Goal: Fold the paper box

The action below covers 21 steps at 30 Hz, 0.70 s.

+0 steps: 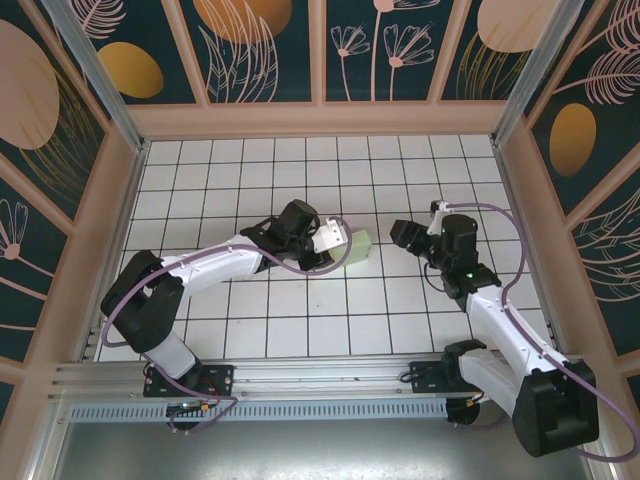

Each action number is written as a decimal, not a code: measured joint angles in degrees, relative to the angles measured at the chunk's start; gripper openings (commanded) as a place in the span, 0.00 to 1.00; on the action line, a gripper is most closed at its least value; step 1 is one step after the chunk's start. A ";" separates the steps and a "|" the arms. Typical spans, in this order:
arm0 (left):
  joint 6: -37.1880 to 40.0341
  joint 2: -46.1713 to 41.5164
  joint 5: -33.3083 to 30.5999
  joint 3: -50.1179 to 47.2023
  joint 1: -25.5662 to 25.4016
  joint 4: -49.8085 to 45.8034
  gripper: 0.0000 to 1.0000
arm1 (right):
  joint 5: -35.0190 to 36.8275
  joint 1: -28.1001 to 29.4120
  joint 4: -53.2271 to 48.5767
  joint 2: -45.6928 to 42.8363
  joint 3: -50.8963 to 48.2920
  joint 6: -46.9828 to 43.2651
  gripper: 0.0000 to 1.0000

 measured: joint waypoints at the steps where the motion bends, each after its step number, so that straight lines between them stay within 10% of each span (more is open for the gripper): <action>1: 0.15 -0.11 -0.55 -0.37 -0.09 0.70 0.40 | 0.26 -0.24 -0.46 -0.26 0.00 -0.07 0.66; 10: 12.28 -2.01 -17.70 -11.41 -4.24 20.94 0.42 | 1.53 -1.95 -2.95 -2.08 0.00 -1.03 0.67; 15: 25.66 6.49 -28.02 -16.02 -5.33 41.38 0.98 | 1.42 -2.29 -2.93 -2.08 -0.02 -1.01 0.67; 21: 22.69 4.24 -27.63 -19.04 -5.33 42.49 0.99 | 1.42 -2.54 -2.93 -2.08 -0.02 -1.20 0.71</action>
